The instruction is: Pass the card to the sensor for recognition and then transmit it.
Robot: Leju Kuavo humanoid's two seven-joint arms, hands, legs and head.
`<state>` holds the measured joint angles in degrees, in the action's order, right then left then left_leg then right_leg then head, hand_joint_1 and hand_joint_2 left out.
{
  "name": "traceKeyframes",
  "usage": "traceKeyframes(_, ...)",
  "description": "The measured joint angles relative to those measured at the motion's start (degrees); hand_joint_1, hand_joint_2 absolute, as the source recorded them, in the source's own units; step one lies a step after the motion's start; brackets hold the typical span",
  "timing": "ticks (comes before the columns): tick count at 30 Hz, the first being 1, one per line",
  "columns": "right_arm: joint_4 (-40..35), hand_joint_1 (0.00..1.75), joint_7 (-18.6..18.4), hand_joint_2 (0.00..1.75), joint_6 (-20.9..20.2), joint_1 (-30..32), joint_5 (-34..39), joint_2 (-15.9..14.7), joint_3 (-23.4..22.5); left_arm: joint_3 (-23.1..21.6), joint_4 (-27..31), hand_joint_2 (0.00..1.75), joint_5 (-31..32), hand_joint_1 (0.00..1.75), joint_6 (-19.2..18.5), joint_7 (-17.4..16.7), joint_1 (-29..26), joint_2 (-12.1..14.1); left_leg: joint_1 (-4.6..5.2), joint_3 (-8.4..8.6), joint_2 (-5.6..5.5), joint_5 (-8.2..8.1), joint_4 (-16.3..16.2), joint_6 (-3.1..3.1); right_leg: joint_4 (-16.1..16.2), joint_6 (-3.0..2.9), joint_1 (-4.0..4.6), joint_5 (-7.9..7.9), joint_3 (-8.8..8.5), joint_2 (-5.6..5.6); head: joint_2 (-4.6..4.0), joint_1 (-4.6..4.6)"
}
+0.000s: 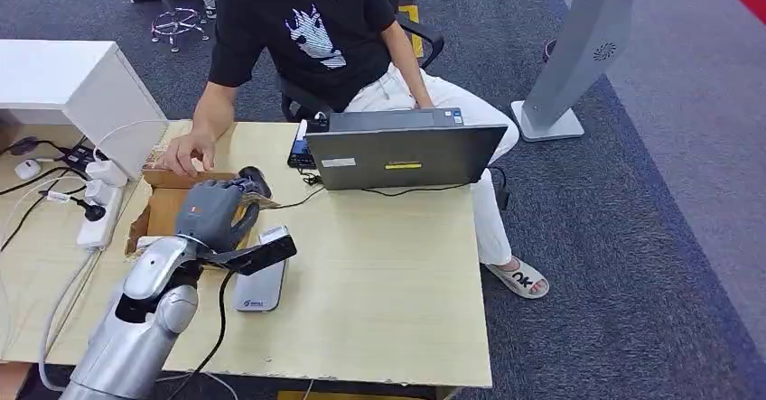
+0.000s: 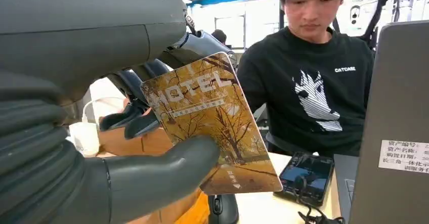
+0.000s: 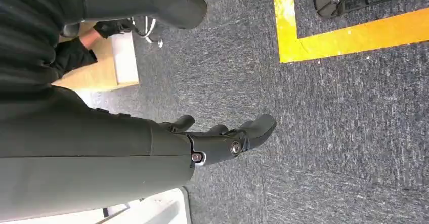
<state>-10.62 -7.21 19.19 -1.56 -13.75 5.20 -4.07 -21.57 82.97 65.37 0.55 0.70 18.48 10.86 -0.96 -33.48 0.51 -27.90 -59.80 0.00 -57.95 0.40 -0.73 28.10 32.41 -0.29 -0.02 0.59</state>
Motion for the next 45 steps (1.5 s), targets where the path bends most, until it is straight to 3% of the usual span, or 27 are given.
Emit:
traceKeyframes(11, 0.0, 0.00, 0.0, 1.75, 0.0, 0.0, 0.5, 0.2, -0.3, -0.7, 1.5, 1.75, 0.2, 1.75, -0.3, -0.9, -0.4, 1.1, 0.00, 0.00, 0.00, 0.00, 0.0, 0.00, 0.0, 0.00, 0.00, 0.00, 0.00, 0.00, 0.00, 0.00)
traceKeyframes(14, 0.1, 0.00, 0.6, 1.75, 0.0, 0.0, 0.0, 0.4, -1.0, -2.9, 2.5, 1.75, -2.3, 1.75, -1.4, 0.3, -2.9, 1.7, 0.00, -0.01, 0.00, 0.00, 0.0, 0.00, 0.0, 0.00, 0.00, 0.01, 0.00, -0.01, 0.00, 0.00)
traceKeyframes(26, 0.2, 0.00, 0.4, 1.75, 0.0, 0.0, -0.2, 0.4, -1.3, -5.3, 2.5, 1.75, -3.6, 1.75, -1.9, 2.6, -4.9, 2.6, -0.01, -0.01, -0.01, 0.00, 0.0, 0.00, 0.0, 0.00, 0.01, 0.01, -0.01, 0.00, 0.00, 0.00)
traceKeyframes(32, 0.2, 0.00, 0.4, 1.75, 0.1, 0.0, 0.0, 0.5, -1.7, -7.3, 3.0, 1.75, -3.7, 1.75, -1.4, 2.6, -8.8, 3.8, -0.01, -0.02, 0.01, -0.01, 0.0, 0.00, 0.0, 0.00, 0.01, 0.02, 0.00, 0.01, 0.00, -0.02)
traceKeyframes(45, 0.3, 0.00, 0.3, 1.75, 0.2, 0.3, 0.5, 1.0, -3.1, -7.8, 8.2, 1.75, -3.3, 1.75, 0.5, 0.2, -20.3, 9.2, -0.01, -0.03, -0.02, -0.01, 0.0, 0.00, 0.0, 0.01, 0.01, 0.04, 0.00, -0.04, 0.00, 0.00)
